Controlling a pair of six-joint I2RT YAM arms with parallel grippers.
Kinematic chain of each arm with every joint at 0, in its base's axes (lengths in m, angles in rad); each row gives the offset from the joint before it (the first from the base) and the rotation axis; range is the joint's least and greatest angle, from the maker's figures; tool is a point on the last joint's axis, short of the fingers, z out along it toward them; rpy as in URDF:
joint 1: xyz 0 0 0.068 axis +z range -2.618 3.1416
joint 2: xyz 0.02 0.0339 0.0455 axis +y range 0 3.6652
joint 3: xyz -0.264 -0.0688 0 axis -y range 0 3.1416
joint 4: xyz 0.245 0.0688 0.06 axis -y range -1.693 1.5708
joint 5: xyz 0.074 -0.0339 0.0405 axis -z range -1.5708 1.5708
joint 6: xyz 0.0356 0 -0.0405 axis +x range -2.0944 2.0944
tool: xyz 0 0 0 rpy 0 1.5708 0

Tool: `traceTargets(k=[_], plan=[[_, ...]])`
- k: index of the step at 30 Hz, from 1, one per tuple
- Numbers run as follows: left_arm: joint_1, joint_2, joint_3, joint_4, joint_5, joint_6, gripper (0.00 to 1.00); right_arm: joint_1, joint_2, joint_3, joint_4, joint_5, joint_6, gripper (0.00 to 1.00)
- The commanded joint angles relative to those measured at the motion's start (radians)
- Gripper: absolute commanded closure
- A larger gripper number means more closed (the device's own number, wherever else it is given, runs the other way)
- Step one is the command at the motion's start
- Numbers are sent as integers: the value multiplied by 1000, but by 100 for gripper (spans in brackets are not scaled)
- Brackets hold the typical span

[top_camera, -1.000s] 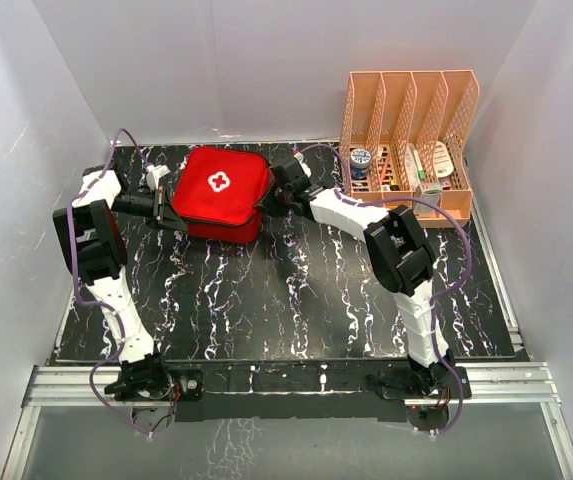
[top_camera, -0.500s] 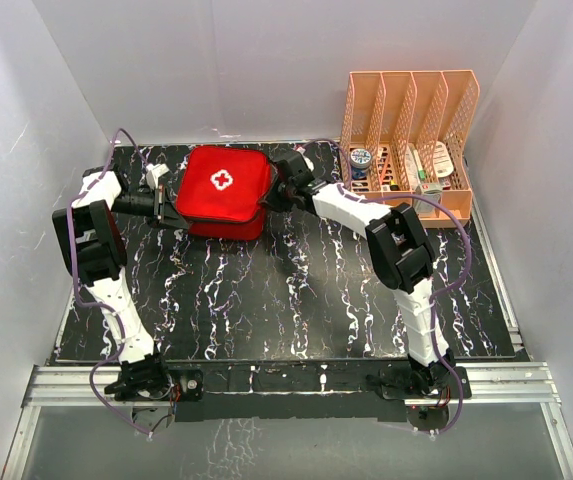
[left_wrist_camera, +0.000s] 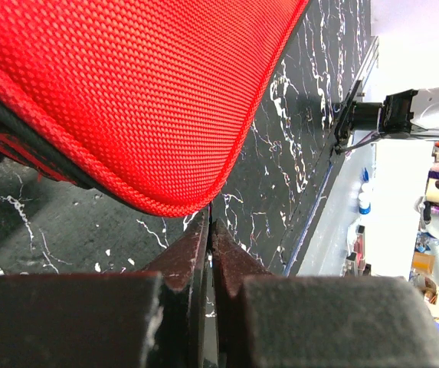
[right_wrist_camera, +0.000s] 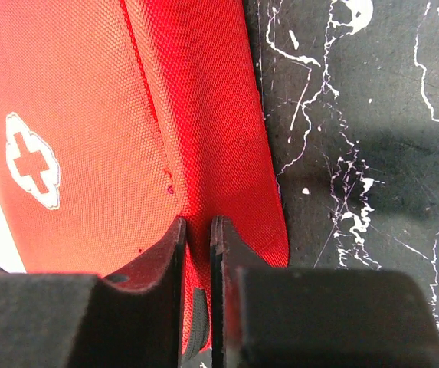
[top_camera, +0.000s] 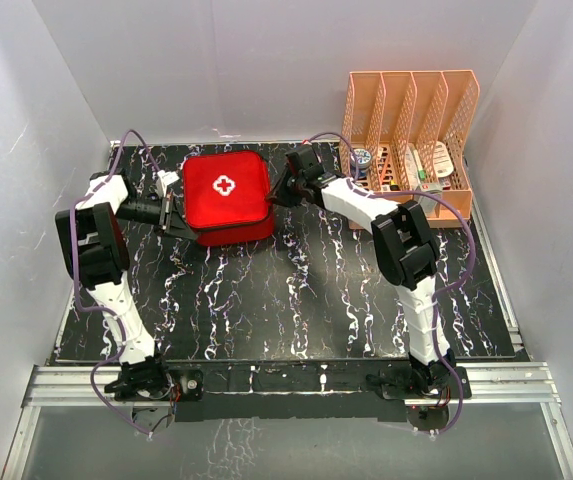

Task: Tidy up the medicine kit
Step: Zip the medicine pouch at the center of the board.

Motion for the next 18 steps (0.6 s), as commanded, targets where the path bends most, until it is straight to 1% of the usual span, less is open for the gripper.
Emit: traceTargets(k=[1, 2, 7, 9, 13, 18], plan=[[-5, -64, -21, -92, -69, 19, 100, -95, -90, 19, 104, 173, -2, 88], [-12, -64, -21, -89, -68, 16, 100, -92, -112, 13, 104, 185, -12, 83], [-34, -62, -23, -78, -65, 4, 100, -89, -215, -2, 42, 207, -38, 70], [-38, -62, -25, -71, -65, -3, 100, -83, -260, -33, 24, 192, -32, 68], [-41, -63, -29, -58, -68, -17, 100, -52, -310, -118, -15, 136, 32, 64], [-51, -68, -29, -48, -62, -32, 100, 56, -350, -246, -11, 136, 136, 62]])
